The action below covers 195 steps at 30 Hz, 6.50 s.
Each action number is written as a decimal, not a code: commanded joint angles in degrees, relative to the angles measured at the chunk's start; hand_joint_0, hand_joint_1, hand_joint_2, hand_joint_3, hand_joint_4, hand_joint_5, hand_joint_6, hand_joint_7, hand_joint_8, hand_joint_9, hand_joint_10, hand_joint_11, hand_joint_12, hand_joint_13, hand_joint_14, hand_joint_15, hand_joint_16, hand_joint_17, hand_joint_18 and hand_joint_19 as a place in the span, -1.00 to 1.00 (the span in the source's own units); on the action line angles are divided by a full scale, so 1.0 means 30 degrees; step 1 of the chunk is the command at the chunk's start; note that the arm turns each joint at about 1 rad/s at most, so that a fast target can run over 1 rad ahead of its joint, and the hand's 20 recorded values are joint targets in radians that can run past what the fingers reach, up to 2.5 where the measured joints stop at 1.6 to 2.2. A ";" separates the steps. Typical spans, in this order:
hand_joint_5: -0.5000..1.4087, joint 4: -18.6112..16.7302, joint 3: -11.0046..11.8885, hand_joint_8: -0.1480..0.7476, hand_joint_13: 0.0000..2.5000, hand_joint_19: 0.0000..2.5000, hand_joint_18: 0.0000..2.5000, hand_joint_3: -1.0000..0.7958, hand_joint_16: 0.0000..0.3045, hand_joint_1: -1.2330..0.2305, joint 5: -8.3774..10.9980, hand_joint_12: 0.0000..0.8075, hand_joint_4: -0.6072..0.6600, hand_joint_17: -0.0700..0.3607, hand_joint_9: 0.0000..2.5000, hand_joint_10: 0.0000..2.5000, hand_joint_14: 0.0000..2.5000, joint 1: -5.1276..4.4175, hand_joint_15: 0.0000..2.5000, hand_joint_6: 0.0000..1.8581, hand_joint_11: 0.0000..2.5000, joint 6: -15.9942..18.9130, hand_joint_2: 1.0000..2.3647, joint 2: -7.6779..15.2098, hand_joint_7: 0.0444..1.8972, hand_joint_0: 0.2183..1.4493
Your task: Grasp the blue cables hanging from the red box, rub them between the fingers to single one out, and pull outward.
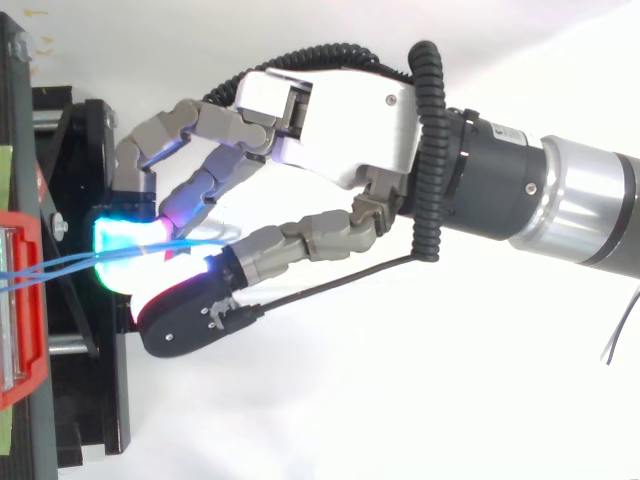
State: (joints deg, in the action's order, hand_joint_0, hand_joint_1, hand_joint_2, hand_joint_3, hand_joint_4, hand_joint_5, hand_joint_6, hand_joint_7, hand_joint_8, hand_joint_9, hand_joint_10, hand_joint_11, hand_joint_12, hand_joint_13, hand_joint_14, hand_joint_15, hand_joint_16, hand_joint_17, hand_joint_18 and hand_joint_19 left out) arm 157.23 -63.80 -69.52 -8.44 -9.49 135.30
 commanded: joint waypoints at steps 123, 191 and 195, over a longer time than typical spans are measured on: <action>-0.60 0.1261 -0.0004 -0.02 -0.20 -0.57 -0.30 -0.02 -0.55 -0.20 0.0058 0.06 -0.03 0.05 -0.09 -0.98 -0.99 -0.0469 -0.58 -0.05 -0.51 0.1348 -0.99 -0.0011 0.06 -0.42; -0.66 0.1496 0.0171 -0.15 -0.30 -0.58 -0.40 -0.34 -0.67 -0.58 -0.0118 -0.12 -0.41 -0.15 -0.24 -0.98 -0.98 -0.0410 -0.57 0.00 -0.43 0.1407 -0.99 -0.0011 0.08 -0.05; -0.66 0.1496 0.0171 -0.15 -0.29 -0.58 -0.39 -0.38 -0.67 -0.57 -0.0118 -0.13 -0.39 -0.15 -0.24 -0.98 -0.98 -0.0439 -0.57 0.00 -0.44 0.1407 -0.99 -0.0011 0.04 -0.06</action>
State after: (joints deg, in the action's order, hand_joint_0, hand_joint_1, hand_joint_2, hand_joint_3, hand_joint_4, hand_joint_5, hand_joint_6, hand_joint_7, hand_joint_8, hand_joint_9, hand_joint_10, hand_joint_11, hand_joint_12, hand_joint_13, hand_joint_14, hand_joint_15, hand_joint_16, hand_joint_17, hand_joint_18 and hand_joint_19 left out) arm 161.72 -63.28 -69.88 -9.73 -5.27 135.26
